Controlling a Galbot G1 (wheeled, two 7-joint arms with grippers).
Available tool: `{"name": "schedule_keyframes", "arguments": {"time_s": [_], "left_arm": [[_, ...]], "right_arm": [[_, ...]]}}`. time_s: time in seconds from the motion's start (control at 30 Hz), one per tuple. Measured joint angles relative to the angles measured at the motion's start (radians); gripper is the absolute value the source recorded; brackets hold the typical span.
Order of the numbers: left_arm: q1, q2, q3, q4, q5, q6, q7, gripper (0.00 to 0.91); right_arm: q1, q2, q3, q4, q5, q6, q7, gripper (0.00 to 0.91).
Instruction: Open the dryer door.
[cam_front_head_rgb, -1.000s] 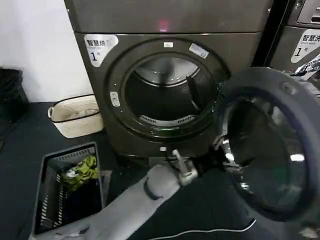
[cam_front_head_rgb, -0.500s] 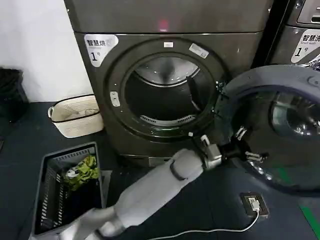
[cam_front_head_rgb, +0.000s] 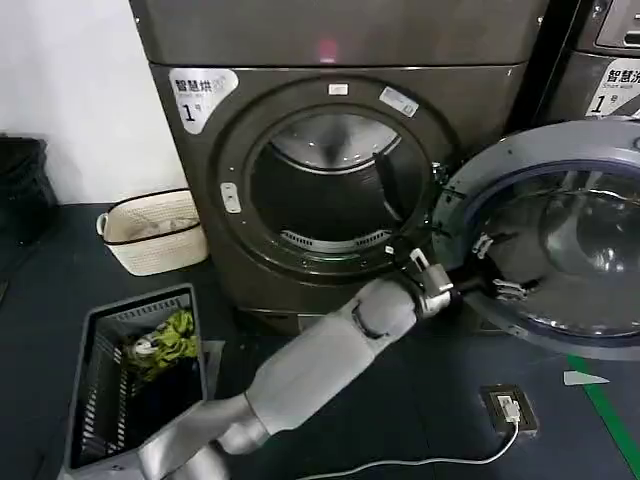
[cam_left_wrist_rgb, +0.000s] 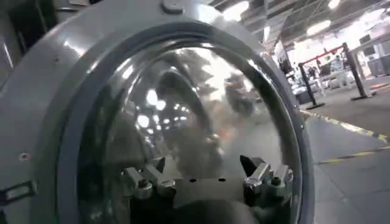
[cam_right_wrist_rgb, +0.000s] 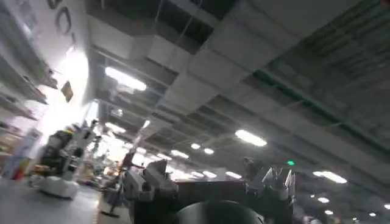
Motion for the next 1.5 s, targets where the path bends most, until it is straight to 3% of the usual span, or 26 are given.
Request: {"name": "schedule_keyframes", "arguments": {"time_s": [0.2,0.37,0.63,0.87,1.07,1.27,1.5], "left_arm": [[0.033,0.000,0.016,-0.039,-0.005,0.027,0.004,0.907],[0.097,0.024,0.028,-0.159,0.001,0.051,0.007,0.907],[0.188,0.314,0.026,-0.426,0.053,0.049,0.009,0.907],[0.227,0.553,-0.006,-0.581,0.167,-0.021,0.019,0.907],[0.247,0.777,-0.059,-0.660,0.339,-0.147,0.071,0.907],[0.331,0.978,-0.197,-0.681,0.575,-0.364,0.111,0.907],[0.515,1.172,-0.440,-0.687,0.742,-0.622,0.163,0.907]], "right_arm": [[-0.007,-0.030,0.030,-0.045,-0.005,-0.004,-0.009,0.907],[-0.006,-0.057,0.029,-0.082,-0.024,0.005,-0.013,0.907],[-0.003,-0.108,0.027,-0.143,-0.045,0.034,-0.031,0.907],[0.010,-0.130,0.000,-0.185,-0.045,0.057,-0.056,0.907],[0.022,-0.147,-0.027,-0.215,-0.043,0.062,-0.058,0.907],[0.028,-0.160,-0.055,-0.225,-0.043,0.068,-0.061,0.907],[0.032,-0.163,-0.088,-0.225,-0.033,0.067,-0.064,0.907]]}}
